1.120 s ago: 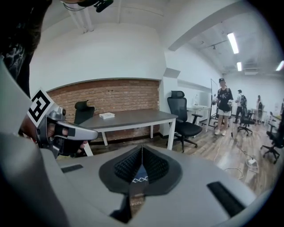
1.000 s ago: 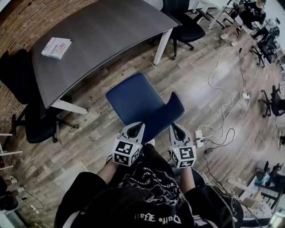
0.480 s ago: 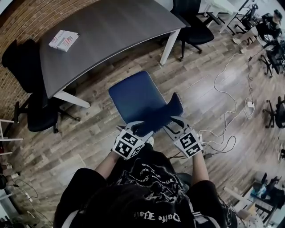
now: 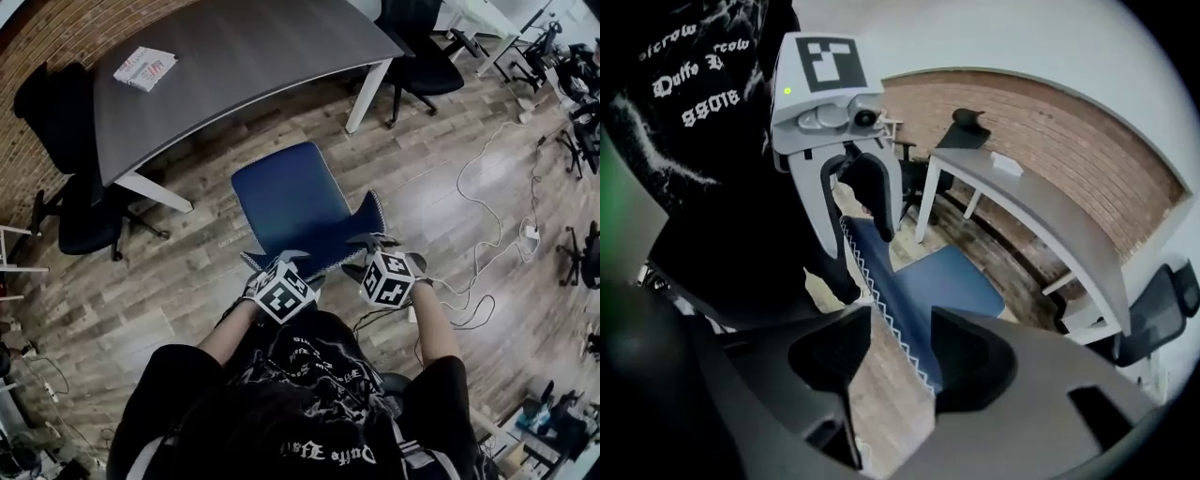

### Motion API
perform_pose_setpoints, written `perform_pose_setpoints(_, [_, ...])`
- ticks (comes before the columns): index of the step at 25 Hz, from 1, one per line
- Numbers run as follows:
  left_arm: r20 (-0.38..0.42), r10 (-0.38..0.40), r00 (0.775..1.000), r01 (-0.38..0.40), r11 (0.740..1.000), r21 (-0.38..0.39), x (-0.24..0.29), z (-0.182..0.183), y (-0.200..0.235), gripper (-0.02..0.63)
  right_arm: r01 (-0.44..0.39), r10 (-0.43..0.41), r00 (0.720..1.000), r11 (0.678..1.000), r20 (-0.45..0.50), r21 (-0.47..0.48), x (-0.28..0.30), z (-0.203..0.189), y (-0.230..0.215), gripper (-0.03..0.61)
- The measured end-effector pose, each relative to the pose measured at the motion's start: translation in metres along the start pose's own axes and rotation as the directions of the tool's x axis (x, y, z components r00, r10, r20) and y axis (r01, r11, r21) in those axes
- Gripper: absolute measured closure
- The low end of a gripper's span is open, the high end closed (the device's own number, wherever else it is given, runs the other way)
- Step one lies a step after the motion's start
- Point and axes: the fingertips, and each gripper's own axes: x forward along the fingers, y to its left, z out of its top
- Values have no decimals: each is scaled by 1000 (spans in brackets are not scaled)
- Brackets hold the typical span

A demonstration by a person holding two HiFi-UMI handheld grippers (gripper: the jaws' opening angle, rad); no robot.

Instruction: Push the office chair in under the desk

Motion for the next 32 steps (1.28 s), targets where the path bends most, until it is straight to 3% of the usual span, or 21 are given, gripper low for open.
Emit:
perform_pose_setpoints(6, [-111,18,994,-16,1000,11,18,-18,-2,376,-76,60,993,986,-105,-150,20,-16,4,376])
perform_pose_setpoints(13, [-201,75,977,-68,997,40,37,-32,6,376,-123,85,982,967,-171,-225,37,-27,0,377])
perform_pose_setpoints(19, [-251,112,962,-111,994,18,44,-47,16,410,-122,73,981,952,-180,-279,50,-27,-1,397])
perform_pose_setpoints(28, [-291,188,938,-161,980,113,53,-52,21,463,-120,67,985,929,-159,-350,58,-29,-1,445])
perform_pose_setpoints(32, [-300,164,940,-138,985,108,53,-55,19,483,-135,80,983,924,-163,-357,59,-27,0,468])
